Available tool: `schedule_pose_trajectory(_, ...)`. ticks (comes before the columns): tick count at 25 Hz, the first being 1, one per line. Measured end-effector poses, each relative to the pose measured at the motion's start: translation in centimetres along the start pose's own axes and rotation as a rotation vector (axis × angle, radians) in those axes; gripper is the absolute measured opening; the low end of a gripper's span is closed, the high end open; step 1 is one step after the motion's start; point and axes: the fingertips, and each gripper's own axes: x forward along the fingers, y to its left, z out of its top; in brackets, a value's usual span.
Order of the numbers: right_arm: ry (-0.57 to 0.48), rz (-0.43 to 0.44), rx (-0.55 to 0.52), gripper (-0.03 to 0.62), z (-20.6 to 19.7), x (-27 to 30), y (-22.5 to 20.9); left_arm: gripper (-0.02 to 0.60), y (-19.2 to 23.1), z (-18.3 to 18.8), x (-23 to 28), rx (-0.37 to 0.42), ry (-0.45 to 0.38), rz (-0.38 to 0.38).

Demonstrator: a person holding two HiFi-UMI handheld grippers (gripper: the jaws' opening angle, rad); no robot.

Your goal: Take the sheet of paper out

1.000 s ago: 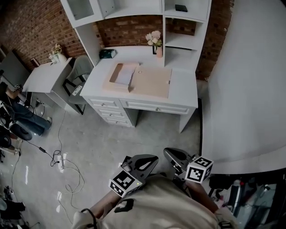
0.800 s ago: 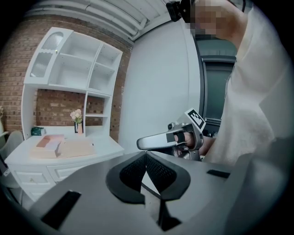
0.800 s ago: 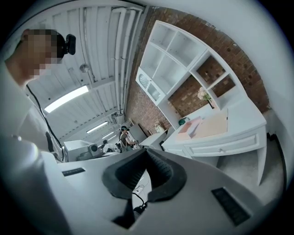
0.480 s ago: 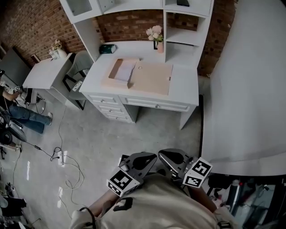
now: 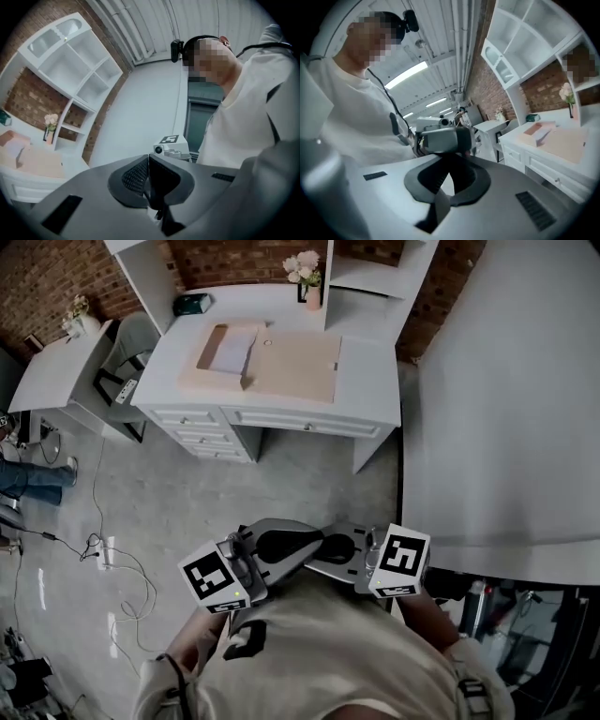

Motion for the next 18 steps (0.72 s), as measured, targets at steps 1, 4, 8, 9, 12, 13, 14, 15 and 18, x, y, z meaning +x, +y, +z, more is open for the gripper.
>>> schedule_pose_trajectory(1, 0.041, 0.027, -0.022, 0.028, 0.2, 0.5, 0.4, 0.02, -0.2, 0.2, -0.1, 0.001, 0.004, -0.035)
schedule_pose_trajectory(4, 0.126, 0.119, -0.047, 0.028, 0.7, 1.3, 1.1, 0.018, -0.6, 0.8, -0.8, -0.03, 0.002, -0.132)
schedule_pose_trajectory(8, 0.192, 0.262, -0.014, 0.028, 1.5, 2.2, 2.7, 0.017, -1.4, 1.2, -1.6, -0.035, 0.028, -0.239)
schedule_pose_trajectory(9, 0.197, 0.305, 0.005, 0.028, 1.7, 2.4, 3.2, 0.018, -1.6, 1.4, -1.9, -0.037, 0.028, -0.27)
schedule_pose_trajectory(12, 0.244, 0.37, -0.013, 0.026, 1.9, 3.4, 3.9, 0.017, -1.7, 2.1, -3.0, -0.037, 0.014, -0.328)
schedule_pose_trajectory(13, 0.263, 0.387, -0.024, 0.026, 2.0, 3.7, 4.0, 0.017, -1.6, 2.2, -3.3, -0.045, 0.005, -0.346)
schedule_pose_trajectory(14, 0.284, 0.407, -0.027, 0.026, 2.1, 3.9, 4.1, 0.017, -1.5, 2.4, -3.6, -0.05, -0.003, -0.367)
schedule_pose_trajectory(15, 0.309, 0.429, -0.027, 0.026, 2.1, 4.1, 4.2, 0.017, -1.4, 2.5, -4.0, -0.05, -0.007, -0.386)
schedule_pose_trajectory(18, 0.386, 0.482, -0.048, 0.025, 2.1, 4.9, 4.4, 0.017, -1.2, 3.0, -5.0, -0.038, -0.025, -0.421)
